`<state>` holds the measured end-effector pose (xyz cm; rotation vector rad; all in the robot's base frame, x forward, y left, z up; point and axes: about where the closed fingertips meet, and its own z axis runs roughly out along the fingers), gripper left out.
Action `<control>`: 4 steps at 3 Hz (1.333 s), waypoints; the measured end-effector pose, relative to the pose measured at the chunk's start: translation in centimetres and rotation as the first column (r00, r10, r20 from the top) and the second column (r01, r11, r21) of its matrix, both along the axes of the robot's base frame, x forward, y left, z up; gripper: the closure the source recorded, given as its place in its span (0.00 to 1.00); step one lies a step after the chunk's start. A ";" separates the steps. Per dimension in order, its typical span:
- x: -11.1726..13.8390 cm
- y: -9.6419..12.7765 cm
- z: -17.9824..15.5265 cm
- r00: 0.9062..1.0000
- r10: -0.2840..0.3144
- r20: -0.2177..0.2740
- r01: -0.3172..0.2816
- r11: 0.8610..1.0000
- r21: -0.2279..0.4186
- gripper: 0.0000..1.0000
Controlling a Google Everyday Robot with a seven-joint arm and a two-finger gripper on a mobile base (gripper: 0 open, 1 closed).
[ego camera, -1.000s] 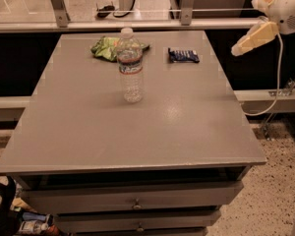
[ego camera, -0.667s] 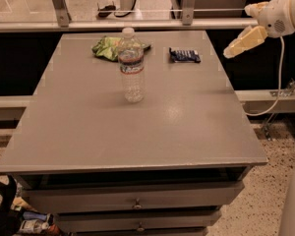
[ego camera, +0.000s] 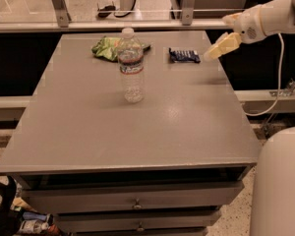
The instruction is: Pick rxbar blueberry
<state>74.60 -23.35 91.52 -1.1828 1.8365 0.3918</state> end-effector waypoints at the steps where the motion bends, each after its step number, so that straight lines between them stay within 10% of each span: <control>1: 1.9 3.8 -2.2 0.997 0.061 -0.042 -0.060 0.998 0.025 0.00; 4: 2.8 5.6 -6.5 0.986 0.097 -0.132 -0.083 0.991 0.106 0.00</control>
Offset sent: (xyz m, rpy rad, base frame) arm 0.0309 0.0436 -0.0229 0.0323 0.0604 0.0781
